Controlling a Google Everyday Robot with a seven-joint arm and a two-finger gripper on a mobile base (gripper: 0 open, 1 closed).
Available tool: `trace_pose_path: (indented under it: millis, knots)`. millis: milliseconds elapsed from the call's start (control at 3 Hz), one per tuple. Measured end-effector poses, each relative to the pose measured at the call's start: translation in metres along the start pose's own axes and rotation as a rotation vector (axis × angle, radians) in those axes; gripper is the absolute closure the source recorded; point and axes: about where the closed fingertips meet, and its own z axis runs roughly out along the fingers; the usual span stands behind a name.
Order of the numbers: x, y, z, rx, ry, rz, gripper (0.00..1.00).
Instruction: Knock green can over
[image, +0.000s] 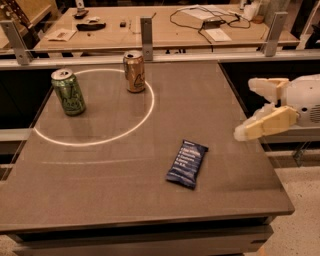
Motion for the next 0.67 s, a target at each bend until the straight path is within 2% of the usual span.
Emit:
trace_pose_path:
  millis: [333,667]
  knots:
    - [-0.0177,0.0018,0.0245,-0.061,-0.183,0.034,0.00]
    - [-0.0176,0.0018,0.0245,-0.061,-0.181,0.033,0.00]
